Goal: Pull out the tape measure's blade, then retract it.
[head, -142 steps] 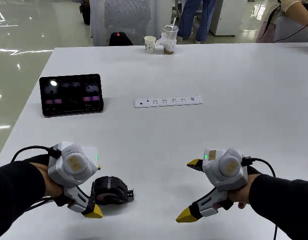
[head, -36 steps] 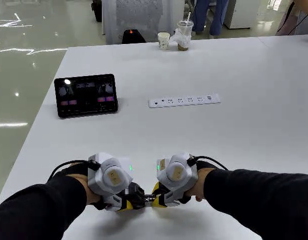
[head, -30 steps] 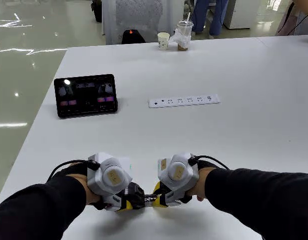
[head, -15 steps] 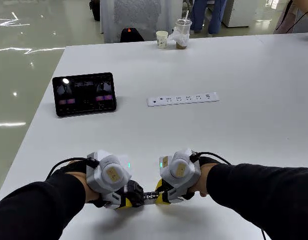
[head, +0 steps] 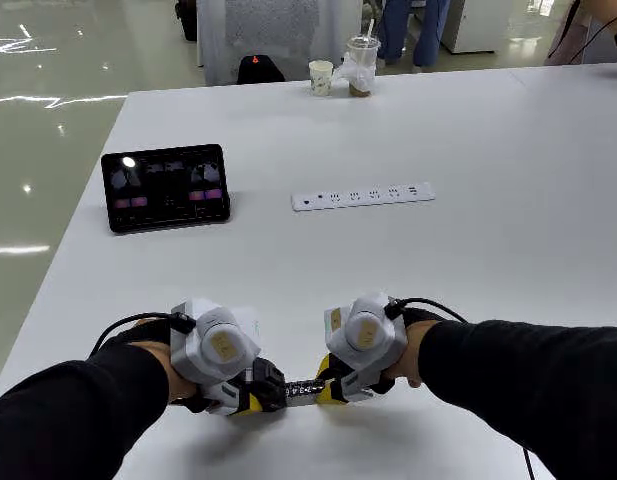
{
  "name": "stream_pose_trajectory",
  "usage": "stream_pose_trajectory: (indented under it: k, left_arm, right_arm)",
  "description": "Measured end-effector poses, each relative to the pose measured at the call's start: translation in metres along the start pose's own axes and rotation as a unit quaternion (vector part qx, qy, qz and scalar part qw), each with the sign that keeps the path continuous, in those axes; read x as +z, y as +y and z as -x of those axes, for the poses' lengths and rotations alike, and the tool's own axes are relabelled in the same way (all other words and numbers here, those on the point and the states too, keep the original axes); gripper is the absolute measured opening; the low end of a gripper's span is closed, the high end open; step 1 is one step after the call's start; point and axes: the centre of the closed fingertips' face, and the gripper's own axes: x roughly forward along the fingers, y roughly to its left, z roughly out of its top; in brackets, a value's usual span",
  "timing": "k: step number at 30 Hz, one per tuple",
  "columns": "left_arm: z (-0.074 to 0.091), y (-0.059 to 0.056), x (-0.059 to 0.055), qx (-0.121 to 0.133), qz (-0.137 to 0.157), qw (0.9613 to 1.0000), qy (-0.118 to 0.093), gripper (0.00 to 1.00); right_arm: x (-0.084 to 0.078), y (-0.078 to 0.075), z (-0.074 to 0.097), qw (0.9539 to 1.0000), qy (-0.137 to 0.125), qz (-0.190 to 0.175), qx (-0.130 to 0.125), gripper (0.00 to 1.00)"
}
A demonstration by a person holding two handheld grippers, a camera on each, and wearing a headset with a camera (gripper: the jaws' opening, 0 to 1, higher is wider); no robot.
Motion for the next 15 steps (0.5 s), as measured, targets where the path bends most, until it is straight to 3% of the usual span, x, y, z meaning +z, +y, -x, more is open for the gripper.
stream_pose_trajectory:
  k: [15]
  left_arm:
    - [0.0000, -0.0001, 0.0004, -0.001, -0.003, 1.0000, 0.000, 0.32]
  right_arm:
    - [-0.0021, -0.0005, 0.0017, 1.0000, 0.001, -0.001, 0.000, 0.11]
